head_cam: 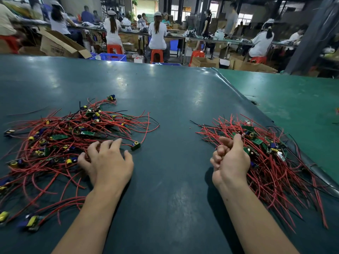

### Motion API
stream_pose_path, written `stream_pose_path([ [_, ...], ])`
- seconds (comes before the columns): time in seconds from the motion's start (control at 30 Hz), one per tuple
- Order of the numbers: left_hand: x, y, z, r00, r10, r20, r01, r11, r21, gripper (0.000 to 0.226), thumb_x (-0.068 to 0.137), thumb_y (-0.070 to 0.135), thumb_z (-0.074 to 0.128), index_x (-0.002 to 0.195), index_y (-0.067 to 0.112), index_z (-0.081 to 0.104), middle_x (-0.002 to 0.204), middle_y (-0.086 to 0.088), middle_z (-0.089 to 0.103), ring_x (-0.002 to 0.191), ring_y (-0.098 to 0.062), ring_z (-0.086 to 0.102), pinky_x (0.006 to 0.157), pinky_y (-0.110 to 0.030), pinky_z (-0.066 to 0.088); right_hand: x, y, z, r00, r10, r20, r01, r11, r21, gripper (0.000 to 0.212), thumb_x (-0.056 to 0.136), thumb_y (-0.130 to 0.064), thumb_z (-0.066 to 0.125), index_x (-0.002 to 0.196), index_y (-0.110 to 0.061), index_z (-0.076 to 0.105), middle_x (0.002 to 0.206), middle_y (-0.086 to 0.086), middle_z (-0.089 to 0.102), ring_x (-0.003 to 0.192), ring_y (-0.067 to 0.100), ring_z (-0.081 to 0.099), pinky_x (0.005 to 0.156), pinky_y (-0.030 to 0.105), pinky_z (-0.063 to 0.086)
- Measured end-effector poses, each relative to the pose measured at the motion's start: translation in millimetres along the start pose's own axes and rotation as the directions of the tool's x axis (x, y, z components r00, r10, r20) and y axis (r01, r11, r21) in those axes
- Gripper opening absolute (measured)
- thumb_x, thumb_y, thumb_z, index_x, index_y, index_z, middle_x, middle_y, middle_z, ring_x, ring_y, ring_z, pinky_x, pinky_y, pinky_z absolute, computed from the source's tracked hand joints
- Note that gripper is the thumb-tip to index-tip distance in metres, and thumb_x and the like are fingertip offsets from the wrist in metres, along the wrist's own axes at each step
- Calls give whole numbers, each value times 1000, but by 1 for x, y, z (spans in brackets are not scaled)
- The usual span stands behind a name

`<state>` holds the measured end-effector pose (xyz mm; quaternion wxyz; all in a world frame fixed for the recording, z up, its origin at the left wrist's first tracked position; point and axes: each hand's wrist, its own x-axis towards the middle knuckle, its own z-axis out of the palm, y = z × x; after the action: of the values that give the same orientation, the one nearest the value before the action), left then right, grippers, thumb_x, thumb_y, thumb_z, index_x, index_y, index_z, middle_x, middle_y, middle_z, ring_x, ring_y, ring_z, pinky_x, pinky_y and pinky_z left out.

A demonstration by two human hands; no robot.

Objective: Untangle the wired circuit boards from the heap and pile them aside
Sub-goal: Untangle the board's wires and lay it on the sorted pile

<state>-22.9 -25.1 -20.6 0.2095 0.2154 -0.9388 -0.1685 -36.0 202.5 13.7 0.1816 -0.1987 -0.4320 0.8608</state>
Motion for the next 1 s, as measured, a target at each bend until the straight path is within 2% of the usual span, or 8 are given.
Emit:
stream_pose_path([
  [0.2,2,3,4,986,165,28,-165,986,-15,41,92,43,57,133,40,55,148,7,44,137,-22,25,108,-45,18,-1,5,1,996,55,66,-50,996,-75,37,103,-30,44,75,-9,58,47,-3,37,32,8,28,33,16,19],
  [0.37,1,5,1,982,188,-25,-189,977,-102,11,87,40,68,95,33,70,110,10,68,116,-21,44,94,-43,26,-4,8,3,990,70,121,-51,987,-155,34,102,-27,47,75,-9,58,46,-3,40,34,8,29,35,17,19],
  [0.43,-1,7,-2,971,214,-111,-230,961,-156,9,85,32,72,93,28,71,101,5,69,106,-27,49,87,-43,30,-5,9,3,985,78,153,-45,977,-209,33,101,-26,49,74,-10,58,47,-3,41,35,8,30,35,17,20],
  [0.53,-6,13,-5,882,335,-332,-415,885,-209,15,83,24,76,97,21,73,97,1,69,92,-30,54,77,-42,35,-11,11,4,942,142,304,-10,918,-397,31,100,-27,52,77,-10,64,50,-2,47,36,8,35,36,15,23],
  [0.6,-11,18,-6,777,439,-451,-563,806,-185,15,85,27,73,99,22,74,96,3,68,90,-28,54,76,-41,36,-20,16,7,855,237,461,50,847,-529,29,99,-32,55,84,-12,69,57,0,57,38,9,44,35,16,30],
  [0.7,-19,27,-6,633,591,-500,-729,672,-130,15,87,30,70,99,25,77,94,7,69,91,-24,53,81,-41,34,-32,24,10,735,300,608,79,853,-516,20,97,-30,57,92,-14,67,73,2,66,46,15,57,34,20,39],
  [0.83,-21,32,-4,556,657,-510,-802,586,-120,13,87,28,73,98,24,78,92,9,70,90,-26,57,82,-40,34,-27,20,9,820,162,549,119,889,-442,13,95,-17,61,87,-8,67,74,3,67,45,13,57,34,19,38],
  [1.0,-27,36,-6,497,583,-643,-812,573,-109,5,86,24,75,90,21,77,95,3,68,94,-24,54,84,-39,35,-25,18,10,855,45,517,182,907,-380,13,95,-9,60,84,-6,66,68,1,67,52,13,63,37,21,44],
])
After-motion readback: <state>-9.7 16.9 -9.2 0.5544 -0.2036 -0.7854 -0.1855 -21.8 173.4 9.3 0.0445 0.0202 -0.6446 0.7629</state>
